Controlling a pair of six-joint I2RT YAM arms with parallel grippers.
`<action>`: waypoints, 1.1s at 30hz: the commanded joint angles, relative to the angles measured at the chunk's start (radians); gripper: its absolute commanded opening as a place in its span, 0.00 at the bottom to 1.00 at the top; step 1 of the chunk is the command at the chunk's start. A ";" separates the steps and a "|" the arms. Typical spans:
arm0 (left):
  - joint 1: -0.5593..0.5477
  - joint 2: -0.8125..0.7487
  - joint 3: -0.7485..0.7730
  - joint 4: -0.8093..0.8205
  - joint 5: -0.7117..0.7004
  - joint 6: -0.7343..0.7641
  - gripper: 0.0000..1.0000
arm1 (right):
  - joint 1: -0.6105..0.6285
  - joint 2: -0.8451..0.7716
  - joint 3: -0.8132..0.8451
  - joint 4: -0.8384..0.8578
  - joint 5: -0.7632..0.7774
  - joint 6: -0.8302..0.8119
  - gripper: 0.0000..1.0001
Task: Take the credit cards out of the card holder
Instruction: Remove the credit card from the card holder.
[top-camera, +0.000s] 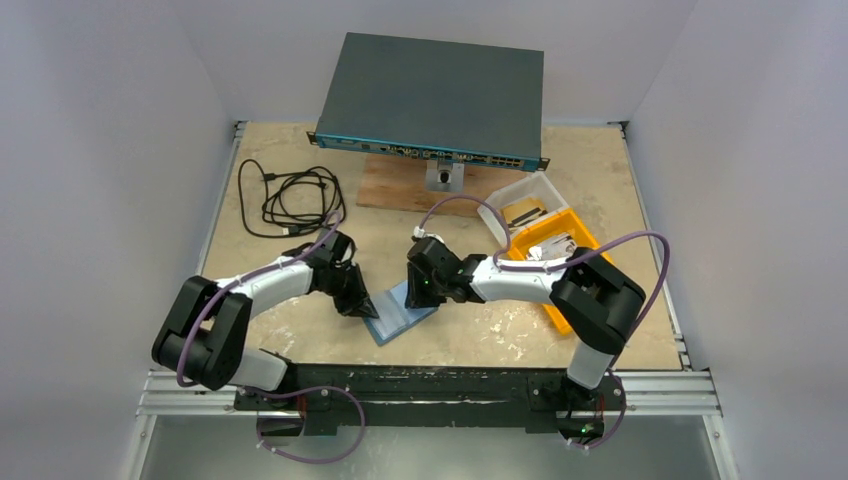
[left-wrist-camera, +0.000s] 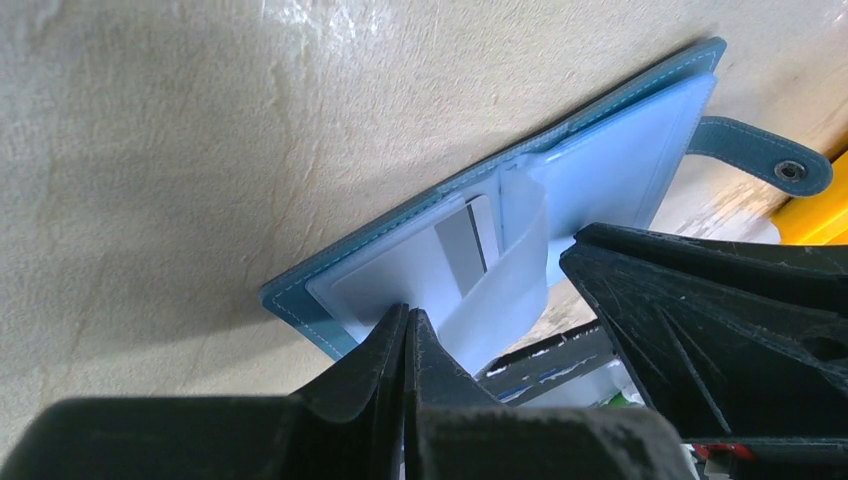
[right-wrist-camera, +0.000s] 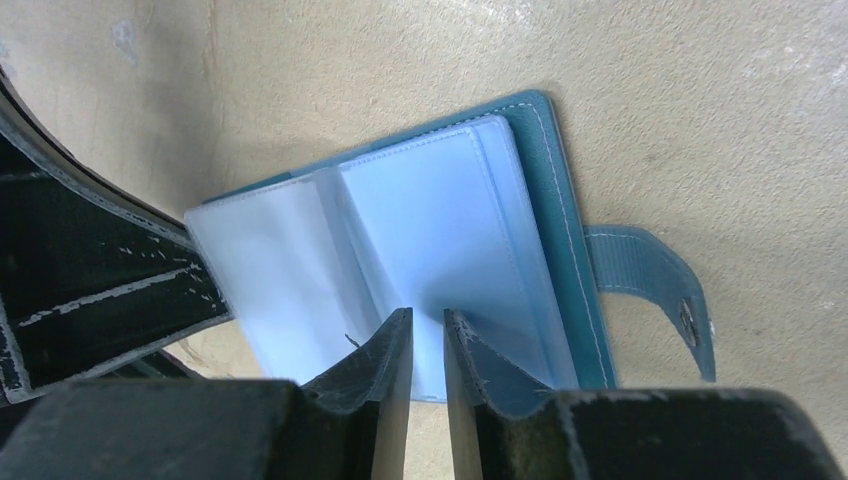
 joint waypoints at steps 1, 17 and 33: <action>-0.011 0.017 0.033 -0.016 -0.107 0.042 0.00 | 0.007 -0.011 0.029 -0.027 0.042 -0.020 0.18; -0.156 0.120 0.268 -0.003 -0.065 0.012 0.00 | 0.007 -0.233 0.037 -0.160 0.186 -0.012 0.21; -0.172 0.255 0.223 0.131 -0.016 -0.028 0.13 | 0.018 -0.212 0.001 -0.085 0.116 -0.080 0.21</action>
